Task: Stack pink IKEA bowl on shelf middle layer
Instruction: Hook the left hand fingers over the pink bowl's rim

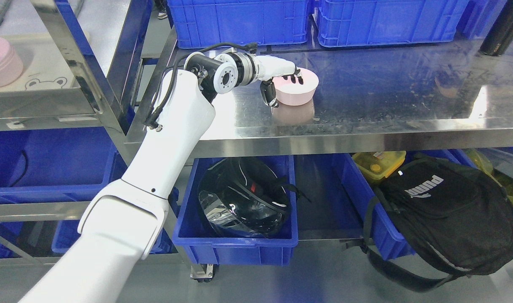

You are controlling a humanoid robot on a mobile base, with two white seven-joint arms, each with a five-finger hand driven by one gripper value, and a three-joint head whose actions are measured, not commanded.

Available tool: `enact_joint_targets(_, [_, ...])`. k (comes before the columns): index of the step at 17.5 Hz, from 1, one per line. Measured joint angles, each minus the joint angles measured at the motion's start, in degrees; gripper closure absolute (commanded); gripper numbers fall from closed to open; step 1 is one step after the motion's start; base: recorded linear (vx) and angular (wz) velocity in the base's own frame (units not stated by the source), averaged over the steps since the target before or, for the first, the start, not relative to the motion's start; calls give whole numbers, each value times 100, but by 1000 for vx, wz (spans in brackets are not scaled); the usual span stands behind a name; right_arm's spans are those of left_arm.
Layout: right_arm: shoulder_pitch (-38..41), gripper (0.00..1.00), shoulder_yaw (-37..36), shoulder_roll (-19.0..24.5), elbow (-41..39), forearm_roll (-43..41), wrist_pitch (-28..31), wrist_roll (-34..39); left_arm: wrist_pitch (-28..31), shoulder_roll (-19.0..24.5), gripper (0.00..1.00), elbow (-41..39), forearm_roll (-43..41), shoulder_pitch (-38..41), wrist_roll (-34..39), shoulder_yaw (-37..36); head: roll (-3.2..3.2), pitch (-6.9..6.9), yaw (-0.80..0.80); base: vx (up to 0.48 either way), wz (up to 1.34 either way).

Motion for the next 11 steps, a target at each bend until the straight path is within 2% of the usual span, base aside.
enact_joint_targets(6, [0,0,0,0,0,0,0,0,-207,-31,36,448,21,-98,381,-81,0,0,0,0,0])
enact_joint_targets(11, [0,0,0,0,0,0,0,0,-481,-45,49,719,62,-124,638,-139,0,0,0,0,0])
